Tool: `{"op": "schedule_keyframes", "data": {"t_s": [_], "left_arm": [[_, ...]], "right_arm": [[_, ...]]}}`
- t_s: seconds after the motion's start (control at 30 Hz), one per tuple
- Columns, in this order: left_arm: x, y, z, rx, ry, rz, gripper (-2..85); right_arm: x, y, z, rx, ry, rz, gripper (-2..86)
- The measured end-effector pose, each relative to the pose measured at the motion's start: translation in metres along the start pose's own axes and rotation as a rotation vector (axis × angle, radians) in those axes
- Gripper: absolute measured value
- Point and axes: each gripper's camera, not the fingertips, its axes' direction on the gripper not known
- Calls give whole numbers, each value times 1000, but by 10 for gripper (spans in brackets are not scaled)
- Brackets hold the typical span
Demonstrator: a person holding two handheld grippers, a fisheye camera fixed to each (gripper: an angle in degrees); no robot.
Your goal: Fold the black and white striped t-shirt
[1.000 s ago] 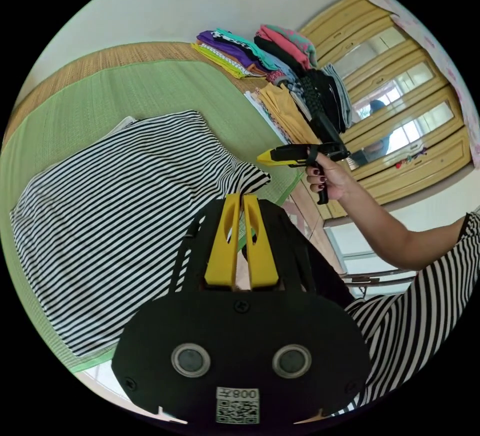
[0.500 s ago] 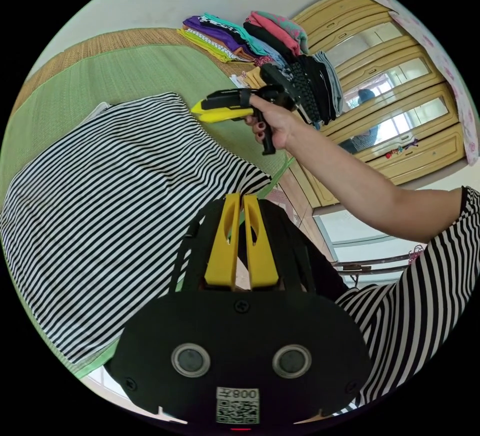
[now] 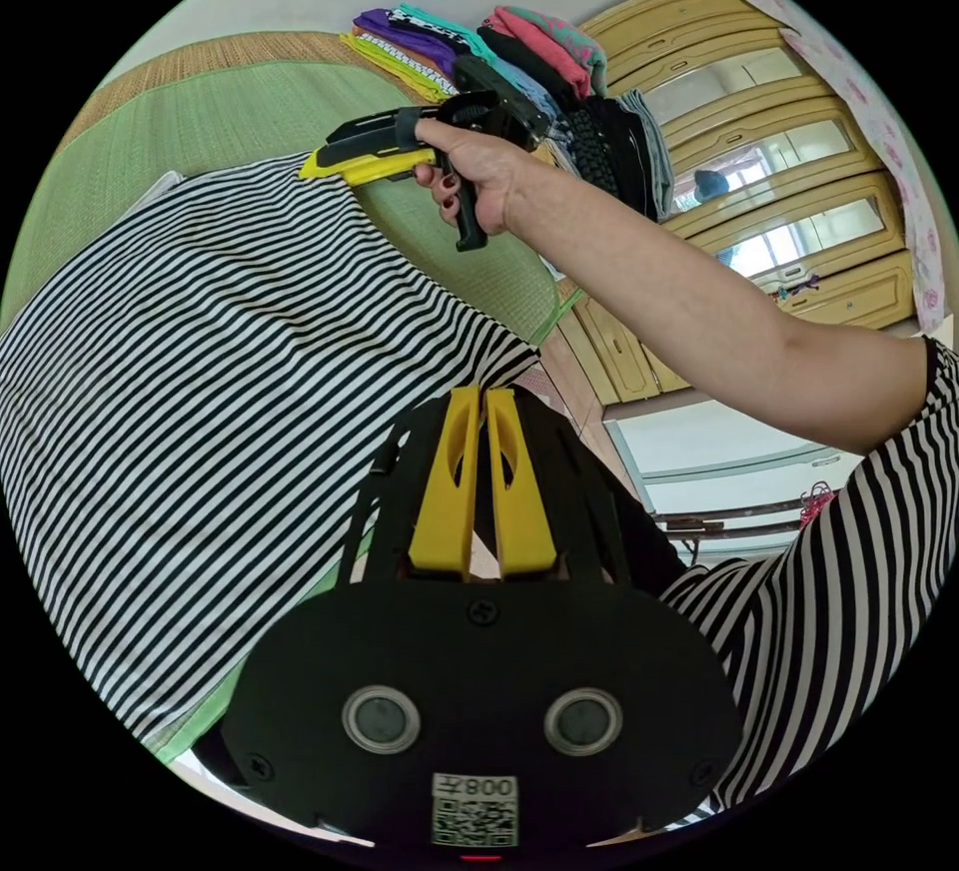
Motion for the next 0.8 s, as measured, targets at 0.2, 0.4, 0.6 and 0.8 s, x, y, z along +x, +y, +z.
{"op": "schedule_keyframes", "data": {"t_s": [0.2,0.4,0.6,0.8], "left_arm": [[-6,1,-5,-10,3,11,8],[-6,5,-12,-24,16,38,8],[-3,12,-20,-45,56,87,8],[-8,29,-43,-11,91,94,8]], "right_arm": [[20,-17,12,-20,17,-13,28],[58,-19,3,0,-5,-9,19],[106,-8,-22,39,-19,24,17],[153,2,-32,74,-32,86,16]]}}
